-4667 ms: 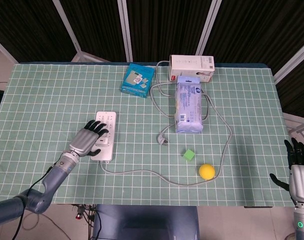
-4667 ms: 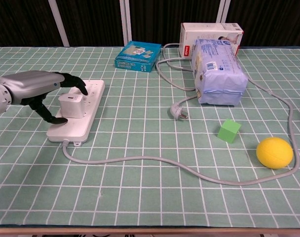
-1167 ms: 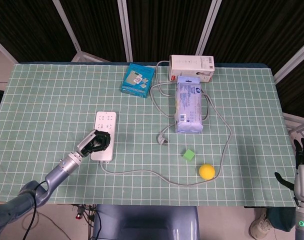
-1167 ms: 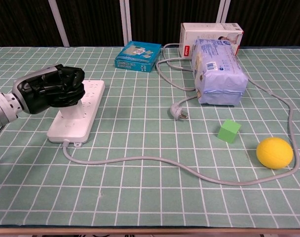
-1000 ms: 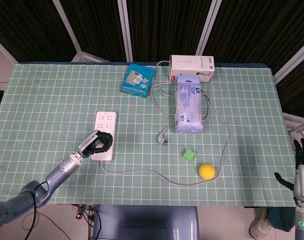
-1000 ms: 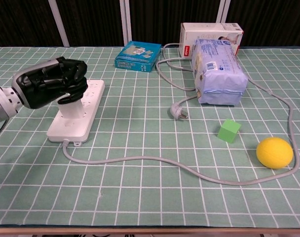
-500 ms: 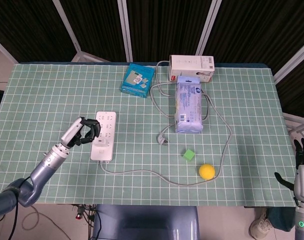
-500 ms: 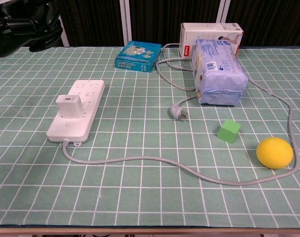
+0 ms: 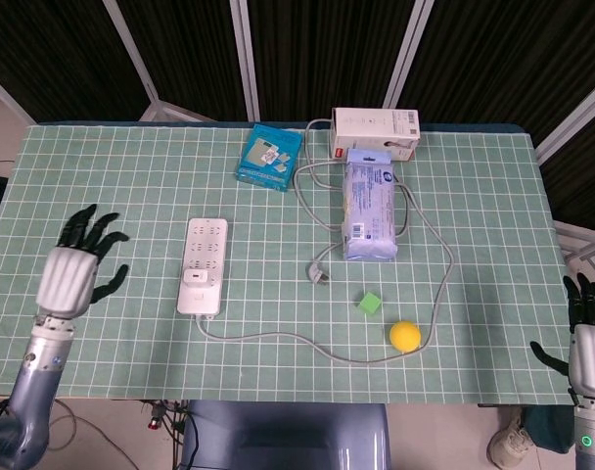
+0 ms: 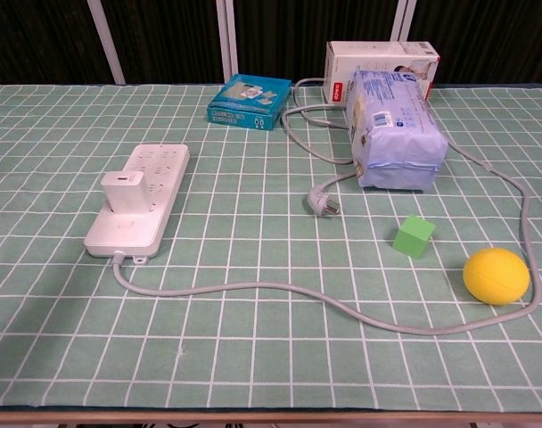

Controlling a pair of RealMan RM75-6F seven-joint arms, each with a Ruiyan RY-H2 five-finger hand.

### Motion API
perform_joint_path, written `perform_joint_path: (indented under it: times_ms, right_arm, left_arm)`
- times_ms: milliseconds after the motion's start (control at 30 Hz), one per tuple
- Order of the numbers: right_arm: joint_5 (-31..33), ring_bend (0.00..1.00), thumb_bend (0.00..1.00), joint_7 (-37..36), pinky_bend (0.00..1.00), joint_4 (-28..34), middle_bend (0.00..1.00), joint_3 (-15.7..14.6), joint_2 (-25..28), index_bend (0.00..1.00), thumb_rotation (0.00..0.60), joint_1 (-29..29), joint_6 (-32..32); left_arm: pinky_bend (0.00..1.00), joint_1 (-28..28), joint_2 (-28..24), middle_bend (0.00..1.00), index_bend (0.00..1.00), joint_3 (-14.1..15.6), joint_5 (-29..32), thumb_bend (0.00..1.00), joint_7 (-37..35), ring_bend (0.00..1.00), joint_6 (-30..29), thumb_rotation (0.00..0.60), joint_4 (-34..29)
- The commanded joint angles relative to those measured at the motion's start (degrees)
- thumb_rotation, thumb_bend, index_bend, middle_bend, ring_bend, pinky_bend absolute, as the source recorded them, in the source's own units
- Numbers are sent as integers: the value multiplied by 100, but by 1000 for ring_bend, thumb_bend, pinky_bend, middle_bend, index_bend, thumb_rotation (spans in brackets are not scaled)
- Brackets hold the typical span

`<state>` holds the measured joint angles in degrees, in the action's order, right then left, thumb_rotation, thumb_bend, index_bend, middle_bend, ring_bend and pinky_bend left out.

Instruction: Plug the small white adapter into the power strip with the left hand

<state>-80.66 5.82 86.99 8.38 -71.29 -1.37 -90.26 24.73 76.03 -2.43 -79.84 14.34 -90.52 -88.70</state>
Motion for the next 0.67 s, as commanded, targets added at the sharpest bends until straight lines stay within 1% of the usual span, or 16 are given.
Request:
perform_joint_path:
  times_ms: [33, 133, 233, 367, 533, 667]
  right_arm:
    - [-88, 10, 161, -6, 11, 19, 0, -54, 56, 0, 600, -13, 32]
    - [-205, 6, 161, -75, 11, 16, 0, -109, 123, 0, 600, -29, 57]
    - [-290, 4, 161, -132, 11, 6, 0, -160, 197, 0, 600, -42, 98]
    - [-396, 4, 161, -215, 11, 23, 0, -208, 274, 0, 600, -45, 97]
    - [-467, 4, 161, -267, 11, 44, 0, -219, 301, 0, 600, -54, 69]
    - [-455, 5, 161, -244, 11, 40, 0, -203, 282, 0, 600, -51, 40]
  left_arm:
    - [83, -1074, -604, 125, 333, 297, 939, 288, 760, 6, -517, 600, -937]
    - [74, -1206, -798, 101, 308, 373, 1054, 288, 277, 2, -229, 600, -932]
    - [69, -1257, -883, 66, 275, 378, 941, 288, 127, 0, -203, 600, -876]
    - [68, -1271, -971, 56, 256, 370, 1007, 288, -47, 0, 58, 600, -943]
    - [68, -1339, -964, 56, 253, 321, 767, 289, -149, 0, -35, 600, -904]
    - [68, -1391, -960, 58, 252, 235, 782, 289, -207, 0, -54, 600, -846]
